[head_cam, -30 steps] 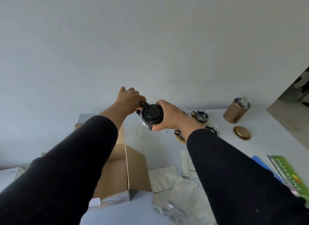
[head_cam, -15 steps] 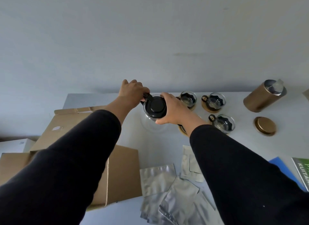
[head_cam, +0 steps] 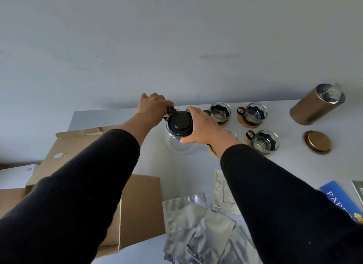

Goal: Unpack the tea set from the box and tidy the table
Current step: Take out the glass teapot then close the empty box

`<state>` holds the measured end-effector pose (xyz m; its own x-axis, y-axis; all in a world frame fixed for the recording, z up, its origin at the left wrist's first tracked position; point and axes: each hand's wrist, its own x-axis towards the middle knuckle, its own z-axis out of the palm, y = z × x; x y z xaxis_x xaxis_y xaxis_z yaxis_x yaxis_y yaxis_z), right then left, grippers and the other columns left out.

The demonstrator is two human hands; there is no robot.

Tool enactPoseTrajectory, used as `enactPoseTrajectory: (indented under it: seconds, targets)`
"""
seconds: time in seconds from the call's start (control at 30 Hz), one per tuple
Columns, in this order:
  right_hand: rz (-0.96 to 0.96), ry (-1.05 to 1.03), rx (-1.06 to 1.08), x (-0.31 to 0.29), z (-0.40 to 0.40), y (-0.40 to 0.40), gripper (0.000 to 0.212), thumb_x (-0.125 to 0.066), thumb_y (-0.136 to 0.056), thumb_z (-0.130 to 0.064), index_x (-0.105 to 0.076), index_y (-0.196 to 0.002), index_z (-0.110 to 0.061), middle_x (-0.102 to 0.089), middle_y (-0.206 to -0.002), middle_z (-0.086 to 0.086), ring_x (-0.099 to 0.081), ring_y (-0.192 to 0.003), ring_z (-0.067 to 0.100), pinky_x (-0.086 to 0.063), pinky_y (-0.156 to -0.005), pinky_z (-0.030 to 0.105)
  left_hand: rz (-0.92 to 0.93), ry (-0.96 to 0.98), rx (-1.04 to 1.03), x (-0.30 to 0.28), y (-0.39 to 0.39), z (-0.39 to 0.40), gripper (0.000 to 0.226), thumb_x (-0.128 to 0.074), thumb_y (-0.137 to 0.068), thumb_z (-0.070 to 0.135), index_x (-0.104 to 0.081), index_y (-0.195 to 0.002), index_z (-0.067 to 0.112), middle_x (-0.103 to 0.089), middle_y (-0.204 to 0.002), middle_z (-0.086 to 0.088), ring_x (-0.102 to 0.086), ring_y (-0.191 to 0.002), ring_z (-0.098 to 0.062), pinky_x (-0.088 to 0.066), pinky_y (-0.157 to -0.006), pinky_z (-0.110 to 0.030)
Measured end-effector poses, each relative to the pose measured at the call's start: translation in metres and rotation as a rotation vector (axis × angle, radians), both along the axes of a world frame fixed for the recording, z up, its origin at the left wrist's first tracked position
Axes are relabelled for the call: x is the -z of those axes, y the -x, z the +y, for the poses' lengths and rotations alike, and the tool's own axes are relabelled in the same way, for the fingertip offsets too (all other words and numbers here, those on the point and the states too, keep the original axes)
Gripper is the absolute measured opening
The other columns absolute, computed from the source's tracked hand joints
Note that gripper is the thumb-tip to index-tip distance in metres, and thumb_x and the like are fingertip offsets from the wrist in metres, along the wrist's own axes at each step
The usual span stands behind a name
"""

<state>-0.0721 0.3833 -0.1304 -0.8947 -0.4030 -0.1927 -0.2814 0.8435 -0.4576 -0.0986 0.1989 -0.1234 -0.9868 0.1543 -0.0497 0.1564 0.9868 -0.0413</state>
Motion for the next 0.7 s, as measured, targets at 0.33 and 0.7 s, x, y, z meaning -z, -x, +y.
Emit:
enactPoseTrajectory:
  seconds: [0.33,0.7]
  targets:
    - [-0.067,-0.02,0.029,-0.001,0.004,-0.005,0.12,-0.083,-0.064,-0.042,-0.006,-0.152,-0.015,-0.03,-0.151,0.009,-0.031,-0.139,0.028,-0.033,-0.111,0.043,-0.026,-0.025,-0.061,0.003,-0.007,0.001,0.05,-0.05,-0.096,0.019,-0.038,-0.142,0.036,-0.056,-0.13,0.003,-0.045,-0.124,-0.021,-0.035,-0.095,-0.036]
    - [0.155,-0.013,0.159,-0.033,-0.007,-0.053,0.097,-0.061,-0.081,-0.057,-0.008,-0.152,-0.018,-0.037,-0.145,0.011,-0.035,-0.134,0.03,-0.036,-0.107,0.044,-0.014,0.044,-0.146,-0.029,-0.067,-0.034,0.046,-0.044,-0.099,0.018,-0.037,-0.142,0.03,-0.051,-0.137,-0.001,-0.043,-0.128,-0.022,-0.033,-0.099,-0.038]
